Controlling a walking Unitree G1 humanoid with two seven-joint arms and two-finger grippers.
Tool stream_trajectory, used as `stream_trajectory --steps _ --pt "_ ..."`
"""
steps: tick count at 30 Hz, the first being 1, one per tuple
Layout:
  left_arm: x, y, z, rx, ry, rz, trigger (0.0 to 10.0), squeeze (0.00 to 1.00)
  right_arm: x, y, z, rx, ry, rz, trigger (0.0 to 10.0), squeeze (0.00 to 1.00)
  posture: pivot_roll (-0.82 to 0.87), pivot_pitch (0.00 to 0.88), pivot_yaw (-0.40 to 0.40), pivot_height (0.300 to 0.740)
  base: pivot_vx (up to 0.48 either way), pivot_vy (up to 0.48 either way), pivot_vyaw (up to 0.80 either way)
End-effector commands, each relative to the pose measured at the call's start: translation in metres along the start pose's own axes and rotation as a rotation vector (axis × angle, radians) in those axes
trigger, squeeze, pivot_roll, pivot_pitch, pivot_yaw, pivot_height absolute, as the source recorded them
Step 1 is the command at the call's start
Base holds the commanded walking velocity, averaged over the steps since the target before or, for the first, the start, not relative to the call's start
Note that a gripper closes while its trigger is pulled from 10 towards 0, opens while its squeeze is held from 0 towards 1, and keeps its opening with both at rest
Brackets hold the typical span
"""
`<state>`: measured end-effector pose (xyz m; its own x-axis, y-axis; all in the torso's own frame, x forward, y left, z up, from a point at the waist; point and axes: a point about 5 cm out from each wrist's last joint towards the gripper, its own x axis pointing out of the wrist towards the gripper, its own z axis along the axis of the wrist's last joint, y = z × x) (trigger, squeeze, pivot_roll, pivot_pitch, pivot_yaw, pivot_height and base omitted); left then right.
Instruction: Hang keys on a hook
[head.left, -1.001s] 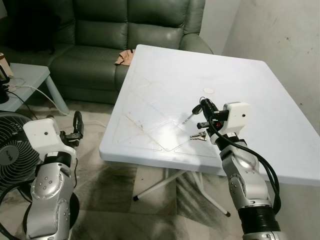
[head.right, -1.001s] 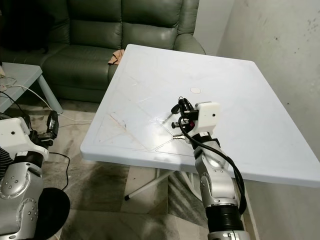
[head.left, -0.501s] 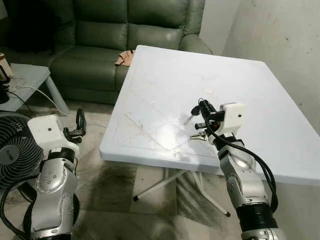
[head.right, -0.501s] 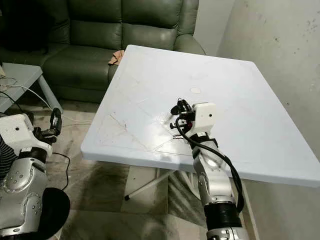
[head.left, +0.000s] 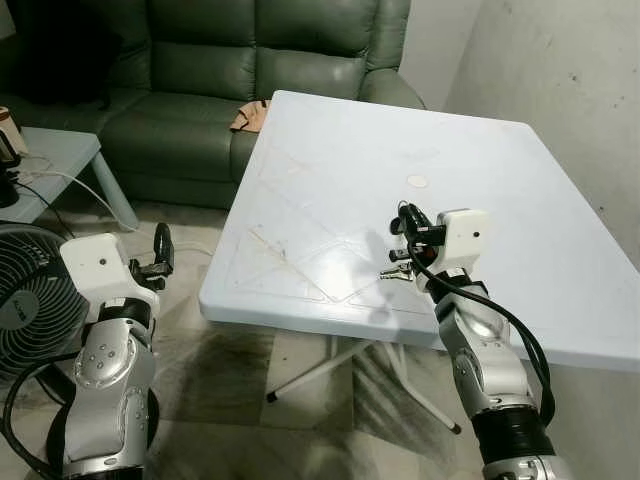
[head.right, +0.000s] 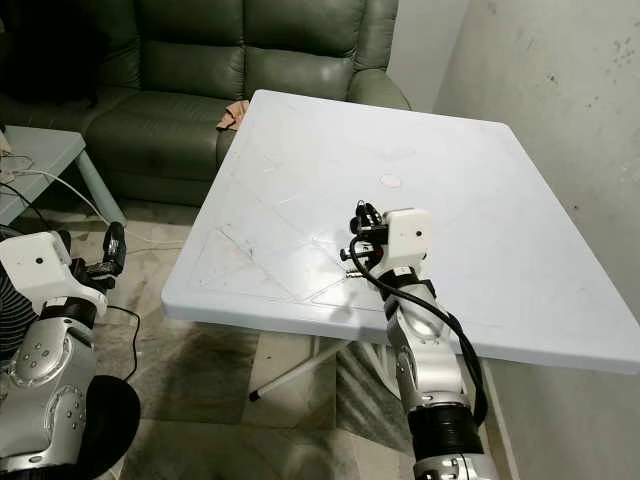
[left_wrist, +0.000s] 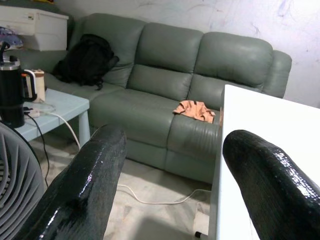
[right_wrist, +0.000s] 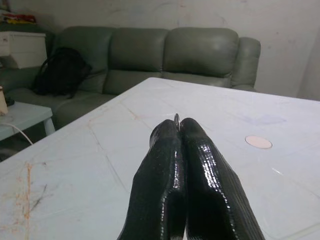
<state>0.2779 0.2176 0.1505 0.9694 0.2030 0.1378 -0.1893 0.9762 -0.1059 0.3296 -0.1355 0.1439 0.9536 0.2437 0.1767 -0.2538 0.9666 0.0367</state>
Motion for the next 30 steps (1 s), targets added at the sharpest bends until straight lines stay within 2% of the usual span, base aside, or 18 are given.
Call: stream_trajectory --steps 1,4,21,30 --pt "0.0028 0.0 0.0023 0.006 -0.013 -0.003 10.0 0.0 0.0037 -0.0019 0.011 0.003 -0.058 0.009 10.0 0.0 -0.04 0.0 -0.049 0.74 0.0 0.0 0.0" --pt "0.0027 0.0003 0.0025 0.006 -0.014 -0.003 10.0 0.0 0.0035 -0.001 0.0141 0.011 -0.081 0.021 10.0 0.0 -0.03 0.0 -0.05 0.74 0.0 0.0 0.0" --pt "0.0007 0.002 0.001 0.016 -0.011 -0.005 10.0 0.0 0.0031 -0.0059 0.0069 -0.025 -0.028 0.0 10.0 0.0 -0.03 0.0 -0.056 0.74 0.0 0.0 0.0" --pt "0.0001 0.0021 -0.0005 0.021 0.0 -0.003 10.0 0.0 0.0028 -0.007 0.0051 -0.027 -0.009 -0.006 10.0 0.0 -0.03 0.0 -0.057 0.74 0.0 0.0 -0.79"
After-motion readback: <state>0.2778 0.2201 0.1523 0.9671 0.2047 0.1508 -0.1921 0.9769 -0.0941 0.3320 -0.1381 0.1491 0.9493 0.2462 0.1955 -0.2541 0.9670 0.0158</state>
